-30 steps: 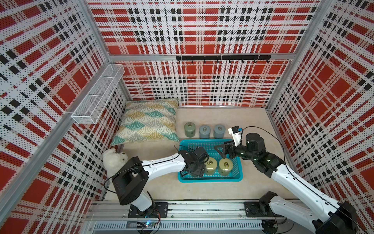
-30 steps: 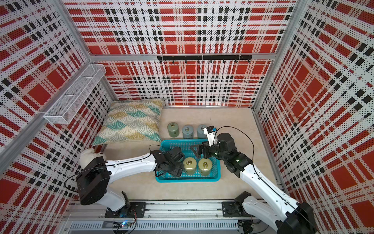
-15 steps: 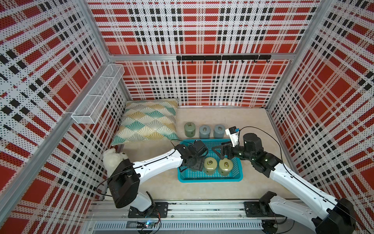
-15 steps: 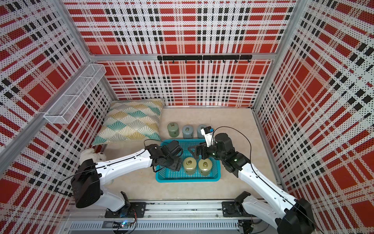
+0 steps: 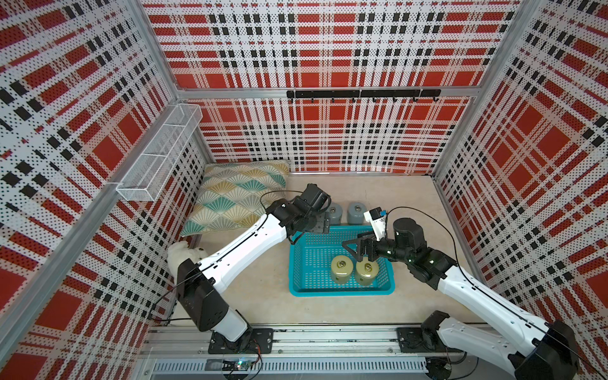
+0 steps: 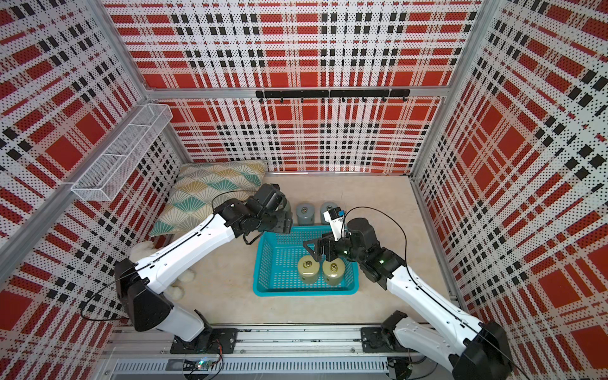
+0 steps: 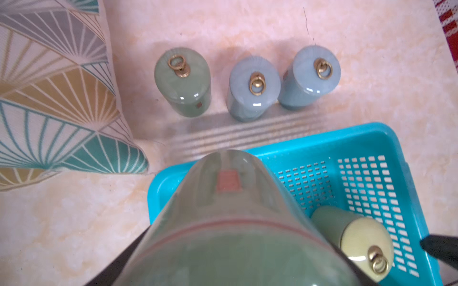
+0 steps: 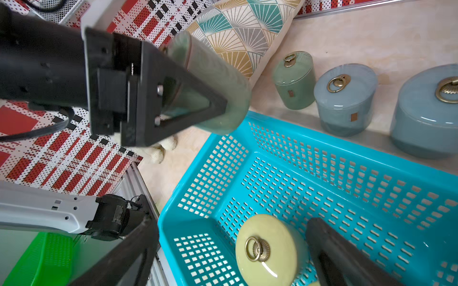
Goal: Take the tea canister out of the basket
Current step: Move the tea canister to the center of the board.
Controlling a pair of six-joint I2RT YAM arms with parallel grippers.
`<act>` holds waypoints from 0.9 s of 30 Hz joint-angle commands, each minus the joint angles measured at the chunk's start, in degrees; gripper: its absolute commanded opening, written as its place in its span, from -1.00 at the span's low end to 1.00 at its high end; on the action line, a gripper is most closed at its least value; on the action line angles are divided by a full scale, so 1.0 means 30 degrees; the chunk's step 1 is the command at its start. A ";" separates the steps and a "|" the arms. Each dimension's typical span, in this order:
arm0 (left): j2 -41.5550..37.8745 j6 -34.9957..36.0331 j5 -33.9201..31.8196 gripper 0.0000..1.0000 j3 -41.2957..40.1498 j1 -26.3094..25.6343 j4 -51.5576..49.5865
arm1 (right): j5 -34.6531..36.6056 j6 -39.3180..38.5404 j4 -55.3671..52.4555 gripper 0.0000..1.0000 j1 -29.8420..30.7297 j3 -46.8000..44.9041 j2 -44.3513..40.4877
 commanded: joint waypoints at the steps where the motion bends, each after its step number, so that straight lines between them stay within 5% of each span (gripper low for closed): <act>1: 0.1025 0.0939 -0.0924 0.41 0.1633 0.0833 0.0530 | 0.0130 0.0046 0.0533 1.00 0.0245 -0.0216 -0.0276; 14: 0.7297 0.2379 -0.1580 0.40 0.8394 0.3686 0.1354 | 0.1944 -0.0048 0.0453 1.00 0.1204 -0.0200 -0.0058; 27: 1.1843 0.2825 -0.0584 0.40 1.2339 0.5848 0.3186 | 0.4356 0.0003 0.2028 1.00 0.1626 -0.1540 -0.1807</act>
